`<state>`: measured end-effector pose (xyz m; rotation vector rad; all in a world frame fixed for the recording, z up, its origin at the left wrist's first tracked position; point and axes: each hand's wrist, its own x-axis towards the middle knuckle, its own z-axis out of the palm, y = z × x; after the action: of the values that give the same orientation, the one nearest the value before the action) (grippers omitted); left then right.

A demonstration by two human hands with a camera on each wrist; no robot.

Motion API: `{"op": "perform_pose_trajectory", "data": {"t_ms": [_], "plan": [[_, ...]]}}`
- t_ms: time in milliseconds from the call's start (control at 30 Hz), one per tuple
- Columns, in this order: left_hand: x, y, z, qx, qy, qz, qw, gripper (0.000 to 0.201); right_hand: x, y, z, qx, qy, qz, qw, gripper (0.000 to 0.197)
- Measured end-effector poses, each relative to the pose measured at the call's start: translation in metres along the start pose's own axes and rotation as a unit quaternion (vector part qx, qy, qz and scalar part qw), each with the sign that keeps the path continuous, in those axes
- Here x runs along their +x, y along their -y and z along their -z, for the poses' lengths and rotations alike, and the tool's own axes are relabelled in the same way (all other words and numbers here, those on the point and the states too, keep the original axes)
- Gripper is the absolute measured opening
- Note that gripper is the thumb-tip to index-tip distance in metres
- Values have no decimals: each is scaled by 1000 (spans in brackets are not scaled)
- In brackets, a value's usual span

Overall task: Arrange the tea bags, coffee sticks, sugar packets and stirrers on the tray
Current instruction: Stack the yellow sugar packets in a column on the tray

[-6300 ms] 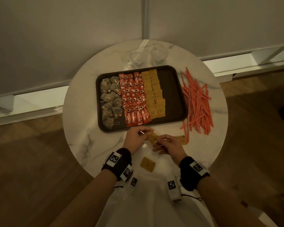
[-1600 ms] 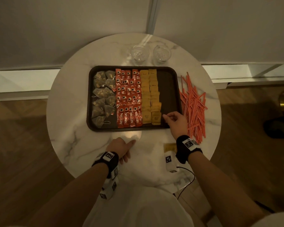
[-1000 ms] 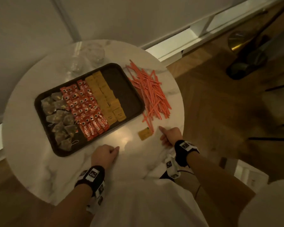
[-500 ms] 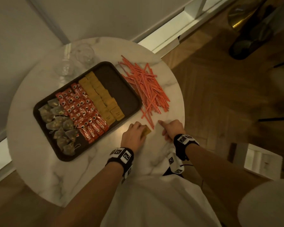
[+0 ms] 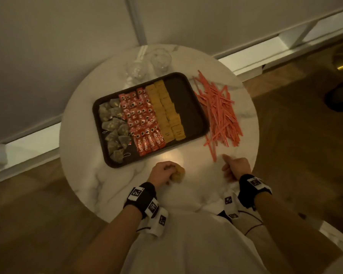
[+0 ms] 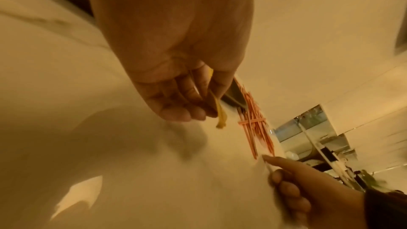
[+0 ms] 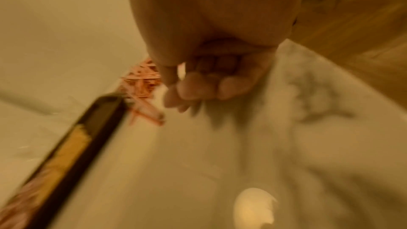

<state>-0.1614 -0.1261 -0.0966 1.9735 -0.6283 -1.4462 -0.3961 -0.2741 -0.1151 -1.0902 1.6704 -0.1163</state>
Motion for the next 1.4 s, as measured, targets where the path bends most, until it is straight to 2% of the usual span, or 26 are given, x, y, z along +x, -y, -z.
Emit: {"op": "perform_pose_trajectory", "data": {"t_ms": [100,167,233,267,333,433,533,667,833,933,1033,1167,1233,1400], "plan": [[-9,2,10,-26,29,-31,999,24,-13,17,-20,-26,47,49,997,49],[-15,5,13,-28,53,-61,996,21,-29,32,-39,-22,146,77,986,47],[-19,7,15,-23,51,-81,995,16,-42,44,-58,-28,261,96,960,37],[-19,8,16,-20,46,-85,995,14,-46,47,-65,-48,303,111,945,31],[-19,8,18,-22,32,-86,995,9,-50,50,-77,-82,341,144,925,20],[-19,10,23,-54,-28,-72,996,8,-53,53,-85,-69,329,163,928,6],[-19,12,29,-98,-78,-58,990,7,-55,52,-89,-63,320,164,931,4],[-21,6,28,-54,-68,-96,992,10,-58,47,-95,-102,327,177,923,12],[-14,2,31,-71,-71,-86,991,21,-54,38,-100,-68,275,171,944,7],[-8,0,34,-60,-61,-90,992,21,-49,35,-97,-67,287,160,942,11],[-1,-7,37,-29,-70,-98,992,16,-42,31,-88,-81,278,128,949,19],[14,-26,42,38,-61,-104,992,16,-27,24,-58,-87,211,11,974,47],[25,-40,43,64,-60,-112,990,16,-19,19,-38,-112,179,-12,977,55],[56,-71,51,93,-72,-118,986,15,-6,7,-11,-94,128,-19,987,50]]}}
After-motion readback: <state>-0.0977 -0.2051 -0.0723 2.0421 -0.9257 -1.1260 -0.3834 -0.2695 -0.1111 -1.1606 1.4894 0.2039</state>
